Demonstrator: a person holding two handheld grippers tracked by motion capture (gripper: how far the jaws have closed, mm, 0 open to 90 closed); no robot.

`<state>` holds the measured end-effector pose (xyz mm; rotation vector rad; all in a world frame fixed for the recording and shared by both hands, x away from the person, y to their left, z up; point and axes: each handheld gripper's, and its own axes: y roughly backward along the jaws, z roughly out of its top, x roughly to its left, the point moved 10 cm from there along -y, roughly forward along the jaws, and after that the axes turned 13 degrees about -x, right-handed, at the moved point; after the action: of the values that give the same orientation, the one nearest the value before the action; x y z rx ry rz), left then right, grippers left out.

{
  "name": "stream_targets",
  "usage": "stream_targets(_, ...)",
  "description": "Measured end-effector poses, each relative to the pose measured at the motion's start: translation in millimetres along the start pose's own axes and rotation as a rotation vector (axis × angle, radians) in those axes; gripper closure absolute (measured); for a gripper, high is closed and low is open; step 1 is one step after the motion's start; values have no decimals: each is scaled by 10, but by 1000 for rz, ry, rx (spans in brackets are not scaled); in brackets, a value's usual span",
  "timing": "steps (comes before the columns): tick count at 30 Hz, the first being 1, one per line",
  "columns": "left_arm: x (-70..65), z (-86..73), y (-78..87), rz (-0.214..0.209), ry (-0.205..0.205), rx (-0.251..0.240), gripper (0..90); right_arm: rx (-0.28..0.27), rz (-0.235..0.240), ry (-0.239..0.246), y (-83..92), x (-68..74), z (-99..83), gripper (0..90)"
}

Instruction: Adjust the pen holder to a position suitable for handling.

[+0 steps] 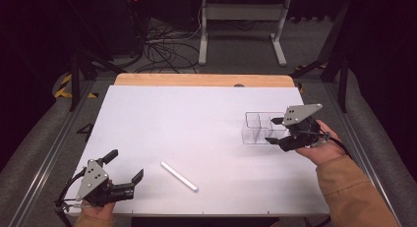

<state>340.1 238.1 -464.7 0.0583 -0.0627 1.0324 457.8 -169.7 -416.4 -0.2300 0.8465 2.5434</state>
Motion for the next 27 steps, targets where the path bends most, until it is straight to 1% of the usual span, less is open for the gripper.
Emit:
stream_targets(1, 4, -1, 2, 0, -1, 1, 26, 1, 6, 7, -7, -15, -1, 353)
stream_targets(2, 6, -2, 3, 0, 0, 1, 26, 1, 9, 2, -19, -21, 1, 356)
stream_targets(7, 9, -2, 3, 1, 1, 0, 27, 23, 24, 21, -90, -51, -10, 373)
stream_targets(10, 12, -13, -4, 4, 1, 4, 29, 44, 23, 30, -136, -80, -24, 375)
stream_targets(11, 16, -17, -3, 3, 2, 6, 29, 58, 33, 49, -141, -90, -39, 379)
stream_targets(13, 18, -17, -6, 2, 6, 5, 29, 67, 27, 51, -166, -115, -49, 387)
stream_targets(14, 18, -18, -7, 2, 6, 5, 29, 68, 20, 40, -180, -124, -55, 393)
stream_targets(15, 18, -19, -6, 2, 6, 7, 29, 72, 25, 53, -195, -143, -65, 399)
stream_targets(16, 18, -18, -6, 2, 5, 6, 29, 76, 23, 53, -213, -157, -77, 405)
stream_targets(19, 19, -15, -4, 4, 6, 4, 29, 105, 31, 78, -265, -206, -141, 429)
stream_targets(21, 20, -19, -7, 4, 6, 6, 29, 113, 21, 71, -307, -228, -167, 440)
stream_targets(23, 21, -22, -9, 3, 7, 6, 30, 135, 22, 79, -335, -243, -200, 462)
stream_targets(25, 24, -21, -10, 3, 9, 5, 29, 155, 32, 97, -371, -259, -235, 473)
stream_targets(26, 25, -22, -10, 3, 9, 5, 30, 162, 34, 96, -382, -264, -247, 482)
stream_targets(27, 26, -22, -9, 3, 10, 5, 29, 178, 50, 109, -389, -271, -270, 494)
